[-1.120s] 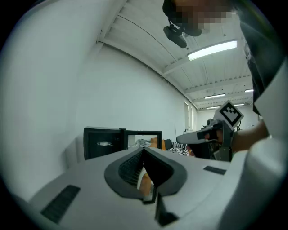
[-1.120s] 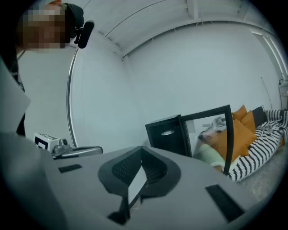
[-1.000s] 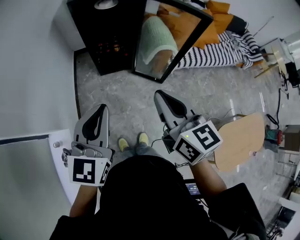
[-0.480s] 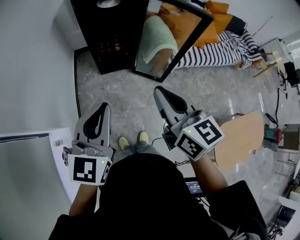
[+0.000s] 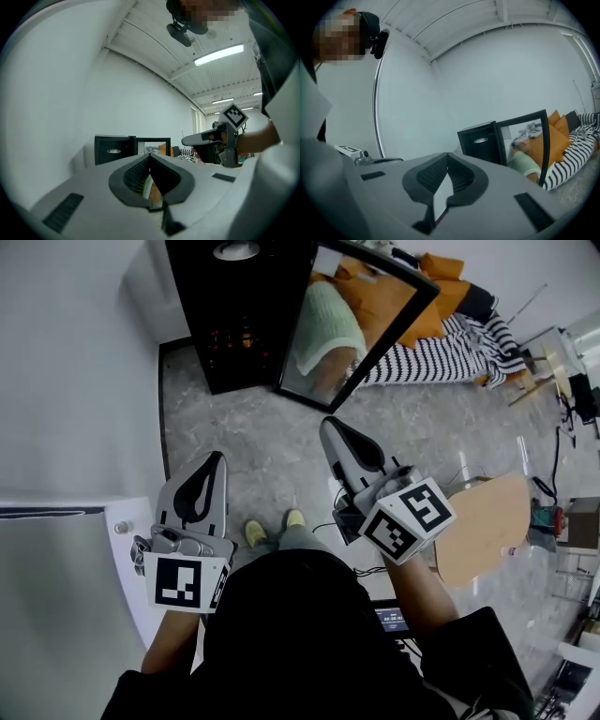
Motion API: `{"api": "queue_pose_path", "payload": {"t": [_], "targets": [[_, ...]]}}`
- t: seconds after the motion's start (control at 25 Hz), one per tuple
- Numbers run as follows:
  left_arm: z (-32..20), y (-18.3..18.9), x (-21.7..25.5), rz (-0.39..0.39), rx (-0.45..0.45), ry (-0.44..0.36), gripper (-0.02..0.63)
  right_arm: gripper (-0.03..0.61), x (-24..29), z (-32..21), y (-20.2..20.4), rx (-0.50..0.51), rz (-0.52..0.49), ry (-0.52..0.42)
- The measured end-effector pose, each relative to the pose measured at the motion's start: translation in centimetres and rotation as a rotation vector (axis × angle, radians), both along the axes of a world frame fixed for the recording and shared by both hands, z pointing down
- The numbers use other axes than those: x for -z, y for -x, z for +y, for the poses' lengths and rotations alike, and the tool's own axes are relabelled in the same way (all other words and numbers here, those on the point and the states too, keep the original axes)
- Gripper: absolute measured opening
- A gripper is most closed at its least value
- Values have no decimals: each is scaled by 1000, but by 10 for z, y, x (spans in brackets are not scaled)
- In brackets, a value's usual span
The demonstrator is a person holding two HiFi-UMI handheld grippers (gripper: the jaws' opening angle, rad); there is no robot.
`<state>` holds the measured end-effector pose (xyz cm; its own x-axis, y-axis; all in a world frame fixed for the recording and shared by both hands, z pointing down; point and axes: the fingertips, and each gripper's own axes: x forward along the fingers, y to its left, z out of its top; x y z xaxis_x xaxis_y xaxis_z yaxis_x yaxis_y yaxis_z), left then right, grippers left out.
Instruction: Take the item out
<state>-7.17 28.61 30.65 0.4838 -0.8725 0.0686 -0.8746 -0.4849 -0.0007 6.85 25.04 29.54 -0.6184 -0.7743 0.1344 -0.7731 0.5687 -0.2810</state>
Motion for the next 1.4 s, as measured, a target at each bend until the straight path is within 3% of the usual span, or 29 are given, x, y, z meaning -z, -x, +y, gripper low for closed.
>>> {"api": "queue_pose_path", "payload": {"t": [0.32, 0.72, 0.84, 1.4], "targets": [[9, 29, -2, -7, 13, -4, 9, 6, -7, 14, 33, 22, 26, -2], [22, 44, 3, 22, 35, 2, 8, 6, -9, 24, 47, 31, 23, -10], [22, 51, 3, -1, 45, -24, 9, 5, -10, 23, 53, 45, 22, -17], [-20, 67, 0, -24, 68, -36, 9, 5, -16, -23, 69, 68, 8, -26]]}}
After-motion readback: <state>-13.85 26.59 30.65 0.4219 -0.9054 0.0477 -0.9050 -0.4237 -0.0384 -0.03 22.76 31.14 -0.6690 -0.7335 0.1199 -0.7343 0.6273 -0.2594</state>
